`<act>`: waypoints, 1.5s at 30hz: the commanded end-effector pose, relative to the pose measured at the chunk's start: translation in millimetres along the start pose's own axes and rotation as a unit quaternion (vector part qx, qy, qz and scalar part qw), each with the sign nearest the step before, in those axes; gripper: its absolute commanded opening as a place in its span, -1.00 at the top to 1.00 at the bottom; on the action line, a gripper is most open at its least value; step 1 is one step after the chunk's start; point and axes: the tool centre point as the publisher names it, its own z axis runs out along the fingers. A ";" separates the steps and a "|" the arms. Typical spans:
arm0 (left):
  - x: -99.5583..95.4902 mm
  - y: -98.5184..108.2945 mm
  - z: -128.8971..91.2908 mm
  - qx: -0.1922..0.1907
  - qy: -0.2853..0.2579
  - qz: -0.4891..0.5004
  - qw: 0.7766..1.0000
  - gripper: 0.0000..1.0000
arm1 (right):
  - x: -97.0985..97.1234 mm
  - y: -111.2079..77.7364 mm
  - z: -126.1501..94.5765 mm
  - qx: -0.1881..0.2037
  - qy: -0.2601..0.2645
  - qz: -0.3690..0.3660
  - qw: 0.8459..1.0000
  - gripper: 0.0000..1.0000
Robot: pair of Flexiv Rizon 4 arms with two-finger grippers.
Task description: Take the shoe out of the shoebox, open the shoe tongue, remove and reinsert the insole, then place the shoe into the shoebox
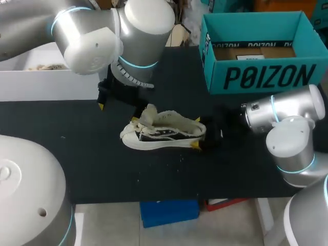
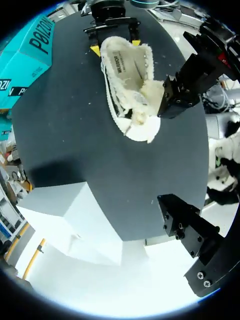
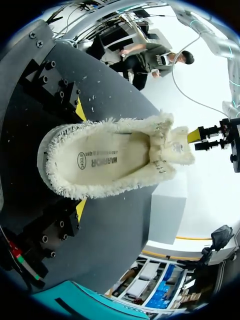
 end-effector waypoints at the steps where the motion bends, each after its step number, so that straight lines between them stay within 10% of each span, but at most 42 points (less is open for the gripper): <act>1: -10.0 3.0 -22.5 0.095 0.146 0.216 0.961 -0.58 | -1.1 -1.3 -0.4 0.000 0.000 0.000 1.000 1.00; 4: 0.6 -6.0 -33.8 0.101 0.200 0.344 0.912 1.00 | -1.1 -1.3 -0.4 0.000 0.000 0.000 1.000 1.00; 8: 16.7 -13.6 -50.5 0.096 0.296 0.529 0.790 1.00 | -1.1 -1.3 -0.4 0.000 0.000 0.000 1.000 1.00; 26: 45.0 -35.8 -64.0 0.092 0.375 0.719 0.578 1.00 | -1.1 -1.3 -0.4 0.000 0.000 0.000 1.000 1.00; 36: 42.9 -44.4 -74.4 0.082 0.364 0.739 0.561 1.00 | -1.1 -1.3 -0.4 0.000 0.000 0.000 1.000 1.00; 45: 81.3 -50.1 -71.0 0.060 0.369 0.753 0.542 1.00 | -1.1 -1.3 -0.4 0.000 0.000 0.000 1.000 1.00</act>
